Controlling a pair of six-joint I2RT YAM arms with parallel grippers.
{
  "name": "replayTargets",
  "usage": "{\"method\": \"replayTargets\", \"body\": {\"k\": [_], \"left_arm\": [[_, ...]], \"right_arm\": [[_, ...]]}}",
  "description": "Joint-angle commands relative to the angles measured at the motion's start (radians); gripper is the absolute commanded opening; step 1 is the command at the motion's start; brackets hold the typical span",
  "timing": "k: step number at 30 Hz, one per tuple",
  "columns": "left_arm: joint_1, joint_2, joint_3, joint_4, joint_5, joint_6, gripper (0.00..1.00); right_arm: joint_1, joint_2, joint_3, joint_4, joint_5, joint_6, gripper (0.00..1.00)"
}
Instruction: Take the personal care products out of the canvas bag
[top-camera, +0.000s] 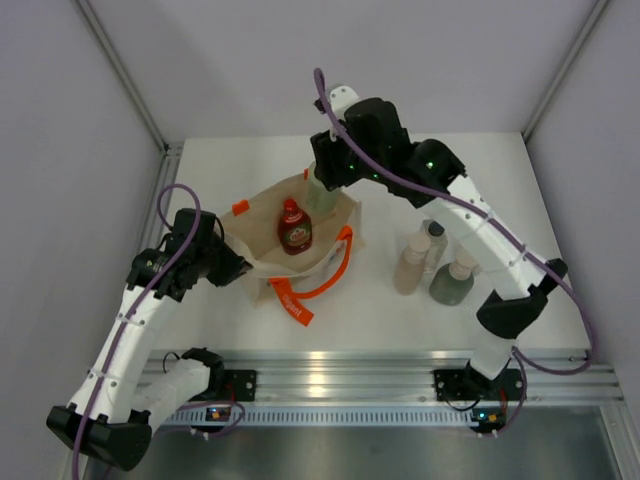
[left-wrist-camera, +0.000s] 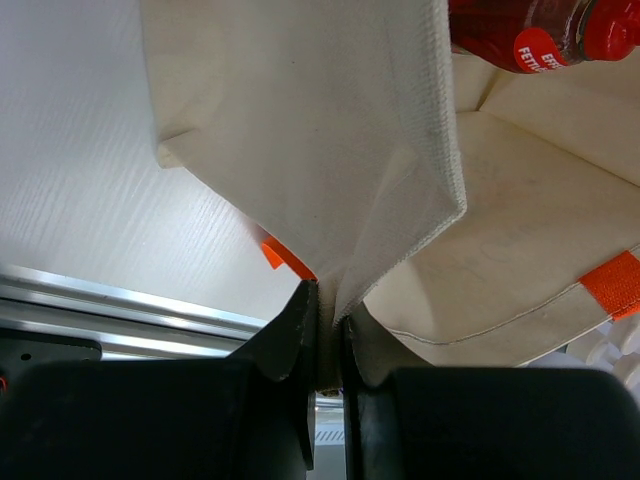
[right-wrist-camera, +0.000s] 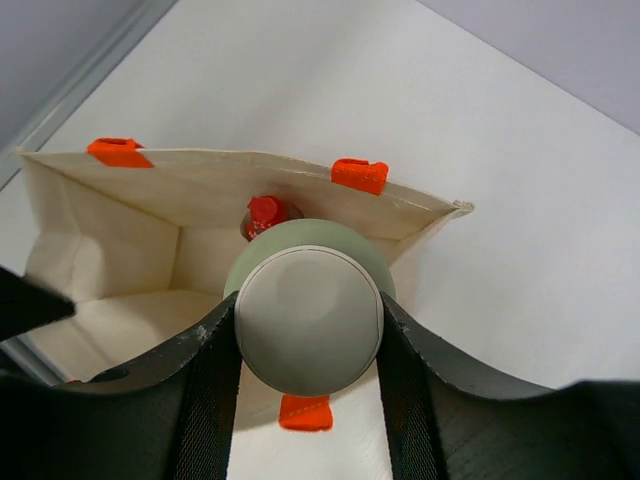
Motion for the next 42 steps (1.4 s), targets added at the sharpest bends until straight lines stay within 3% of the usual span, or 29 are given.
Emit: {"method": "replayTargets", "body": {"k": [1, 6, 15, 24, 37, 42], "left_arm": [[0.005, 0.006, -0.014, 0.011, -0.015, -0.011, 0.00], [0.005, -0.008, -0.015, 0.011, -0.015, -0.011, 0.00], [0.005, -0.028, -0.024, 0.011, -0.024, -0.016, 0.00], [0.005, -0.026, -0.021, 0.013, -0.024, -0.013, 0.00], [0.005, -0.016, -0.021, 0.011, -0.029, -0.013, 0.00], [0.005, -0.006, -0.021, 0.011, -0.030, -0.014, 0.00]], "right_arm": [[0.016, -0.140, 0.073, 0.070, -0.051, -0.011, 0.00], [0.014, -0.232, 0.062, 0.067, -0.078, 0.026, 0.00], [0.014, -0.457, -0.180, 0.034, -0.035, 0.069, 0.00], [0.014, -0.663, -0.531, 0.069, -0.015, 0.095, 0.00], [0.016, -0.997, -1.267, 0.451, -0.097, 0.067, 0.00], [0.016, -1.073, -1.423, 0.531, -0.132, 0.067, 0.00]]}}
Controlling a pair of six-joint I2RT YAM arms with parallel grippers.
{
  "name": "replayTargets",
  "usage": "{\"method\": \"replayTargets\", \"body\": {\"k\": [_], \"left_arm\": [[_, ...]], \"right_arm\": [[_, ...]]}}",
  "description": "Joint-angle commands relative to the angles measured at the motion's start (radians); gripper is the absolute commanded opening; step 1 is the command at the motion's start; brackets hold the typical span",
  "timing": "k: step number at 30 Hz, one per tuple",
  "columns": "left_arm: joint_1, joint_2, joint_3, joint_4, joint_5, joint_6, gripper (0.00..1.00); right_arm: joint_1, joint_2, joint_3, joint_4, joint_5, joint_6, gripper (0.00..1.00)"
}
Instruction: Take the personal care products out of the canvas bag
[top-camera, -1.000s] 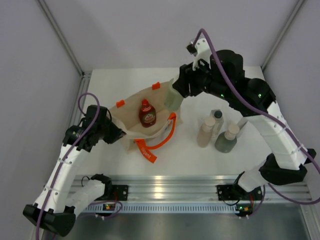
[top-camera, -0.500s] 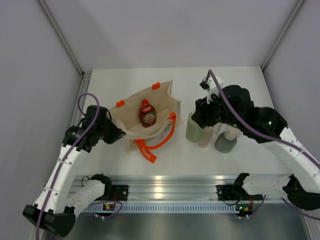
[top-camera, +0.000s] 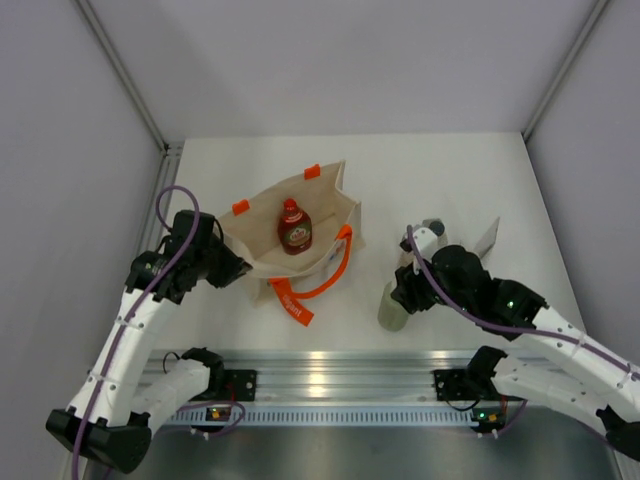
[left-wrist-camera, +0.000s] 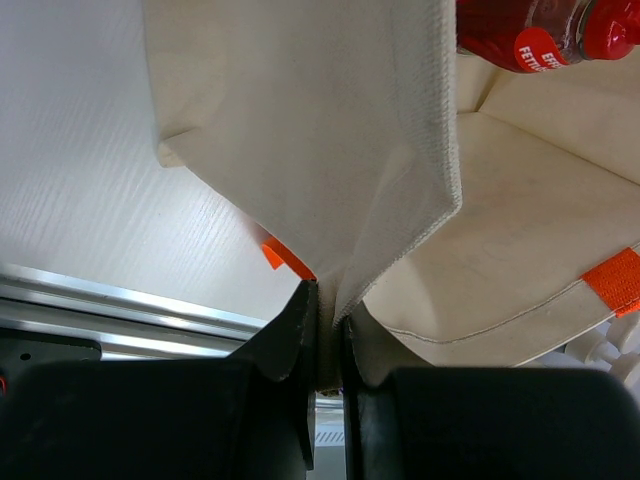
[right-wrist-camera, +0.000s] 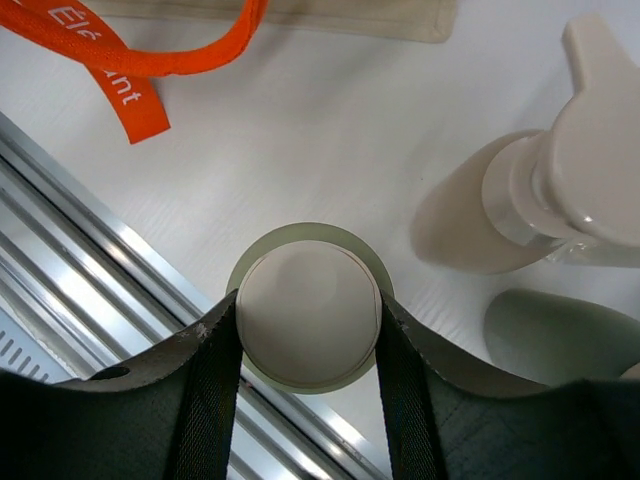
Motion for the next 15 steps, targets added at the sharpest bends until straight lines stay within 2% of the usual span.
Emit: {"method": "replayTargets", "body": {"k": [1, 10, 11, 13, 15], "left_arm": [[0.005, 0.011, -0.012, 0.013, -0.029, -0.008, 0.00], [0.005, 0.015, -0.014, 0.010, -0.030, -0.008, 0.00], [0.005, 0.015, -0.012, 0.011, -0.032, -0.010, 0.00], [0.005, 0.012, -0.014, 0.011, -0.033, -0.011, 0.00], [0.005, 0.011, -0.017, 0.011, -0.035, -0.010, 0.00]], "right_arm": [[0.014, -0.054, -0.044, 0.270, -0.041, 0.004, 0.00], [0.015, 0.001, -0.085, 0.172, -0.053, 0.007, 0.02], [0.014, 0.000, -0.084, 0.165, -0.055, 0.008, 0.05], [0.014, -0.003, -0.078, 0.149, -0.055, 0.008, 0.24], [0.015, -0.002, -0.064, 0.126, -0.056, 0.005, 0.36]]}}
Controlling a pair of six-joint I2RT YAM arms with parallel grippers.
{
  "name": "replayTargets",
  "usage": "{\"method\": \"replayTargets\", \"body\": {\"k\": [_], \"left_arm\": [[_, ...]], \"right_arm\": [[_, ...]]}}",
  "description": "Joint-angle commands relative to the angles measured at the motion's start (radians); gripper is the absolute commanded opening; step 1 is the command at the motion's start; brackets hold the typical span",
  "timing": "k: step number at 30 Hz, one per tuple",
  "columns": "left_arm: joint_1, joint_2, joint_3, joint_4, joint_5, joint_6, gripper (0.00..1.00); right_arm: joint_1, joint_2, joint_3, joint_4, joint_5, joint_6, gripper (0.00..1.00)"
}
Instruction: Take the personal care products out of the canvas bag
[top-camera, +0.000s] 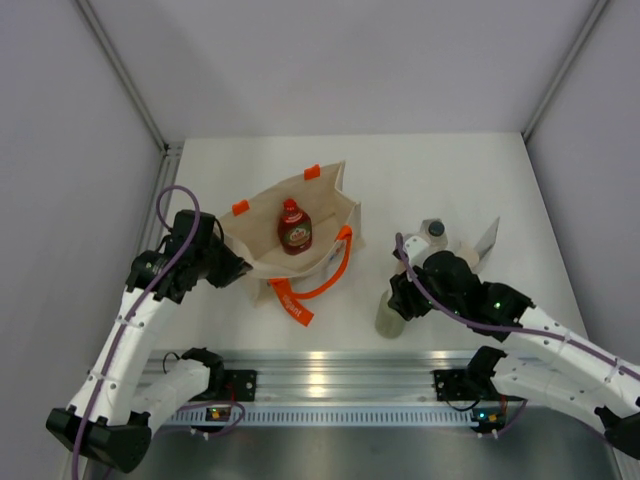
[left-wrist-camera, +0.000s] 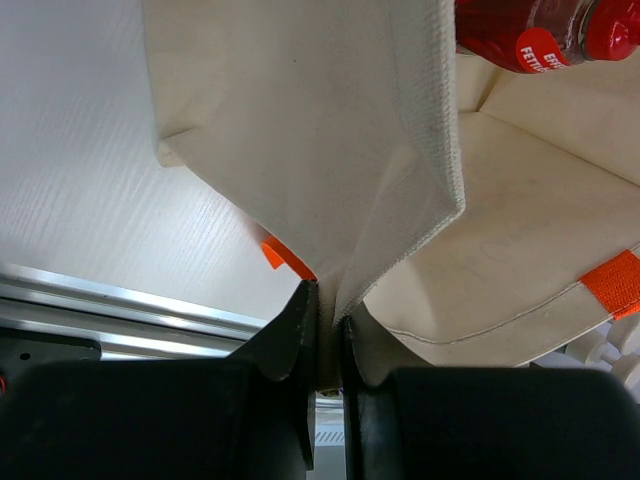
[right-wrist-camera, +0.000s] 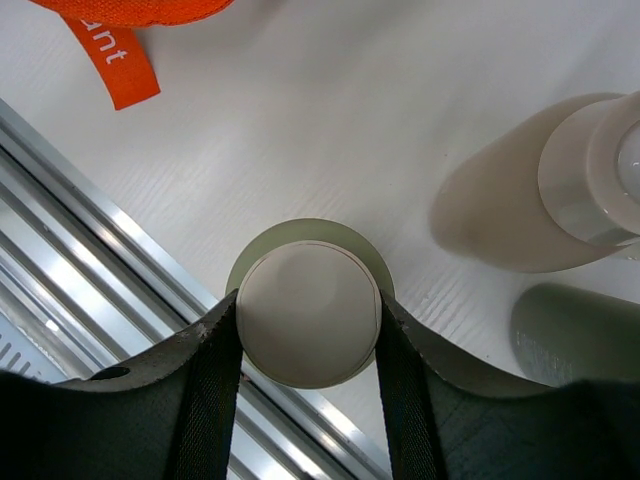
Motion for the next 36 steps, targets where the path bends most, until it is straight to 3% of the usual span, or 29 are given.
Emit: {"method": "replayTargets", "body": {"k": [1, 7, 14, 18, 25, 36], "left_arm": [[0.005, 0.005, -0.015, 0.012, -0.035, -0.009, 0.00], [0.005, 0.005, -0.015, 0.009, -0.032, -0.006, 0.00], [0.005, -0.001, -0.015, 0.011, -0.034, -0.006, 0.00], [0.005, -0.001, -0.017, 0.012, -0.030, -0.011, 0.00], [0.007, 0.002, -0.008, 0.011, -0.030, -0.015, 0.00], [0.005, -0.018, -0.008, 0.012, -0.024, -0.026, 0.00]], "right_arm": [[0.016, -0.014, 0.061, 0.051, -0.020, -0.001, 0.39], [0.014, 0.020, 0.154, -0.021, -0.033, -0.018, 0.65], [0.015, 0.083, 0.300, -0.084, -0.063, -0.042, 0.69], [0.020, 0.198, 0.462, -0.082, -0.068, -0.030, 0.65], [0.106, 0.541, 0.766, -0.052, 0.065, 0.016, 0.61], [0.118, 1.003, 1.228, -0.118, 0.156, 0.042, 0.67]]}}
